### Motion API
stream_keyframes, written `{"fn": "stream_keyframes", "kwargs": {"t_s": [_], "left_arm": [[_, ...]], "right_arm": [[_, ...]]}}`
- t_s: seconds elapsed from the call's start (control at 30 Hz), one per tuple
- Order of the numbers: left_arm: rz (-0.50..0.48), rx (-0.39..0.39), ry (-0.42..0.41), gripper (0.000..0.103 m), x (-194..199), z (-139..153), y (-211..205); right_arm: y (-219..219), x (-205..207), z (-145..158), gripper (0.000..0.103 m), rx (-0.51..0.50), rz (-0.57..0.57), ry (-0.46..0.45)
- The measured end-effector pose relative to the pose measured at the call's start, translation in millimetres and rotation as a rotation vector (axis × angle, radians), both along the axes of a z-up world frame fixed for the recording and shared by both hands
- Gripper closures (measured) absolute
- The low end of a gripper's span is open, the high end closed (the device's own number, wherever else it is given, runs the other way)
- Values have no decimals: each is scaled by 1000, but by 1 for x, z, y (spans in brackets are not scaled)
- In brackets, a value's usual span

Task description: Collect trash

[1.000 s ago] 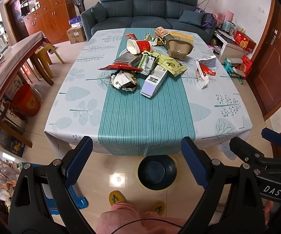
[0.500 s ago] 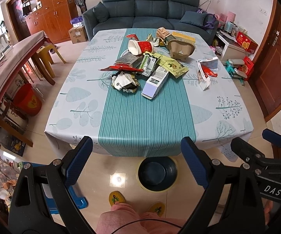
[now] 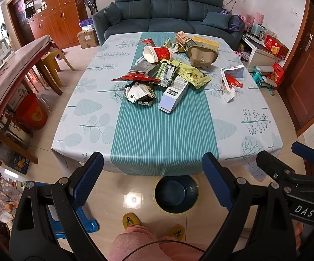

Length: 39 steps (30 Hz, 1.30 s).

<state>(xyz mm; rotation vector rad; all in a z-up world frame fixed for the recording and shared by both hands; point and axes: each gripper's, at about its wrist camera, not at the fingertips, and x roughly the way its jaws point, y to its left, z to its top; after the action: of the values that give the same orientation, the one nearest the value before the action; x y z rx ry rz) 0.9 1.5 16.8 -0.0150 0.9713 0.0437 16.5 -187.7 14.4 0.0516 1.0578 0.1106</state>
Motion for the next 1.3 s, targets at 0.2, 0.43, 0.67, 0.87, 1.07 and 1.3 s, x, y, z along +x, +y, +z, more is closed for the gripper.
{"fn": "stream_keyframes", "kwargs": {"t_s": [0.2,0.43,0.67,0.87,1.07,1.3], "left_arm": [[11,-7,-16,13,4,9,2],[-22,46,-97,13,16,30,10],[-73,13,-95,13,66,49,51],[-25,-168,62,13,144,32,118],[36,-335,270,15,219,-25,171],[18,-456,444,16,273,-85,175]], "right_arm": [[-1,4,1,0,13,13,-17],[10,22,8,0,25,17,-47],[27,60,13,0,35,-19,-44],[51,114,6,1,100,-59,9],[81,176,-27,21,129,-103,110],[109,225,-89,31,96,-168,241]]}}
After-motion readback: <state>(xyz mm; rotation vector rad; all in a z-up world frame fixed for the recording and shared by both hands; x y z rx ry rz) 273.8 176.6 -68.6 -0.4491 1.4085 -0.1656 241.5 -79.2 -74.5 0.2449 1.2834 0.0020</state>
